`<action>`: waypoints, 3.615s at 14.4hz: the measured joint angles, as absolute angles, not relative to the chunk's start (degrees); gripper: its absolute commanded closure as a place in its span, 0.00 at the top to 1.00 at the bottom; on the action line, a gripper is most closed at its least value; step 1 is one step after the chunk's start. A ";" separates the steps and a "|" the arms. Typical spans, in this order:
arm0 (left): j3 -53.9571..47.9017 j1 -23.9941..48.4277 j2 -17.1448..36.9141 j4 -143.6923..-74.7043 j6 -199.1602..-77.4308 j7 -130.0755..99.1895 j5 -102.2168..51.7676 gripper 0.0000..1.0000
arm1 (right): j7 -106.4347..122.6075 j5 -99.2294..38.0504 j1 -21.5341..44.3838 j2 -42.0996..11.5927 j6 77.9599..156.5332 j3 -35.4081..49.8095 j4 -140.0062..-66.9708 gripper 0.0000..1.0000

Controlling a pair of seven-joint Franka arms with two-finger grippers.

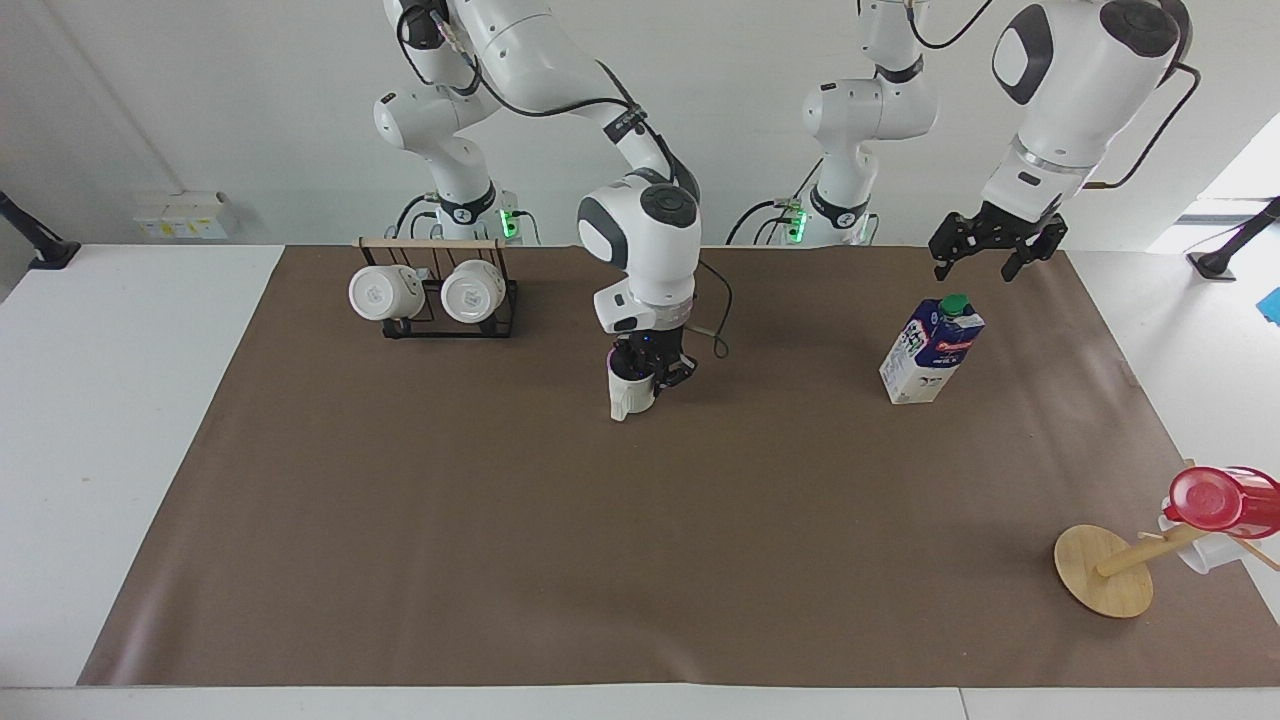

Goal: Place cup and milk on table
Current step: 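Set the mug down while the left gripper reaches the milk carton, then retract the right gripper while the left gripper grasps the carton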

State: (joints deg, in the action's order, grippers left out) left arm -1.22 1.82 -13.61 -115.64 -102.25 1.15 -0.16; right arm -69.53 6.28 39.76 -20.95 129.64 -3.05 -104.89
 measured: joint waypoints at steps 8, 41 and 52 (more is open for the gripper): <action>-1.00 1.66 -14.57 -120.17 -108.00 1.13 -0.16 1.00 | -65.03 8.86 38.78 -18.65 129.63 -3.52 -102.74 1.00; -1.03 1.15 -18.15 -134.65 -123.90 2.53 -0.16 0.82 | -7.83 1.09 5.67 5.93 89.85 -5.59 -92.51 1.00; -1.19 -0.17 -17.93 -134.75 -124.05 4.05 -0.16 0.68 | -1.92 1.13 5.77 6.43 82.91 -7.10 -88.45 1.00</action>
